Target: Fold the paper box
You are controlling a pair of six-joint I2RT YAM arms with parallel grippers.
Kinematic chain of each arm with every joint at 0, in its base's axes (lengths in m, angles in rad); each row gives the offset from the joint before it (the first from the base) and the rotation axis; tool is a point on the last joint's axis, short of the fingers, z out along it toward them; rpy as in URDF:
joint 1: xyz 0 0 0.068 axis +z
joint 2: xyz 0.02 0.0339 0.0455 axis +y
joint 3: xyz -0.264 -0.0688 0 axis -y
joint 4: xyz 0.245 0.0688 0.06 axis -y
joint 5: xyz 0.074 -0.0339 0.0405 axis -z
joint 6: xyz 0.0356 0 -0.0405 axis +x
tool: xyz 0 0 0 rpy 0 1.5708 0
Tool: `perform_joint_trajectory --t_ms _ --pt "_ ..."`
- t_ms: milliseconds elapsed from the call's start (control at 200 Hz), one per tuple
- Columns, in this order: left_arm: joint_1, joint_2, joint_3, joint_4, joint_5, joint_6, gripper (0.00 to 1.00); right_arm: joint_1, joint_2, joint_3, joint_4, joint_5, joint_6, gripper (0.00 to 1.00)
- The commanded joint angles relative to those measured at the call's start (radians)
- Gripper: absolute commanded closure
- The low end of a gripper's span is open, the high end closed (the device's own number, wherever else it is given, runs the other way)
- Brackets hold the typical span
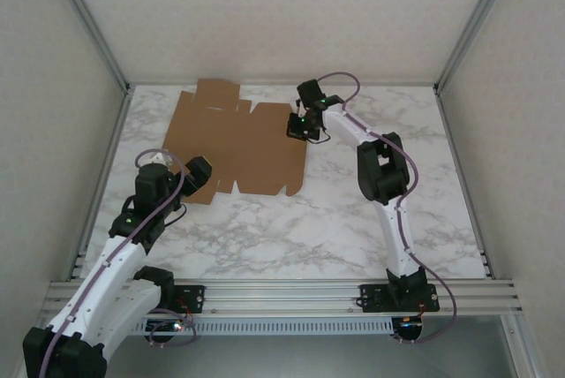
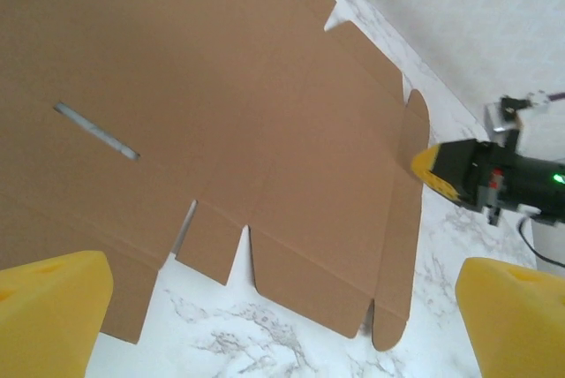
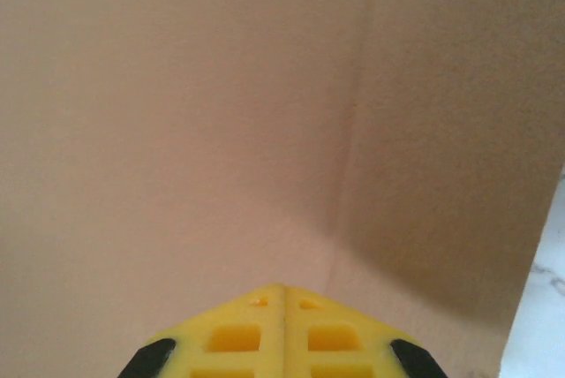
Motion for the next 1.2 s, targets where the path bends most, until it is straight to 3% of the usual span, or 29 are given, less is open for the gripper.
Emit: perform_joint_trajectory --t_ms 0,135,250,531,681,836,961,1051,1192 --pt "-0.009 -0.004 -0.002 -0.005 0.055 -0.011 0.02 0.001 0.079 0.122 -0.150 0.078 0.049 1.00" --pt "-0.010 0.002 0.018 -0.002 0.065 0.000 0.03 0.001 0.156 0.216 -0.242 0.134 0.054 1.00" --pt "-0.010 0.025 0.049 -0.044 0.024 0.008 0.03 0.001 0.112 0.139 -0.234 0.215 0.055 1.00" --pt "-0.011 0.168 0.052 0.000 0.052 -0.023 0.03 -0.027 -0.211 -0.398 0.021 0.276 0.157 1.00" --pt "-0.056 0.290 0.073 0.047 0.058 -0.027 0.04 -0.008 -0.398 -0.698 0.140 0.266 0.227 1.00" --pt "-0.115 0.382 0.119 0.063 0.024 -0.026 0.04 0.086 -0.565 -0.962 0.232 0.236 0.280 1.00" --pt "-0.128 0.422 0.147 0.068 -0.002 -0.026 0.04 0.227 -0.641 -1.053 0.272 0.204 0.275 1.00" --pt "-0.129 0.445 0.170 0.068 -0.012 -0.027 0.04 0.319 -0.667 -1.045 0.258 0.203 0.248 0.92" --pt "-0.130 0.466 0.204 0.063 -0.006 -0.025 0.04 0.330 -0.799 -1.054 0.279 0.212 0.230 0.54"
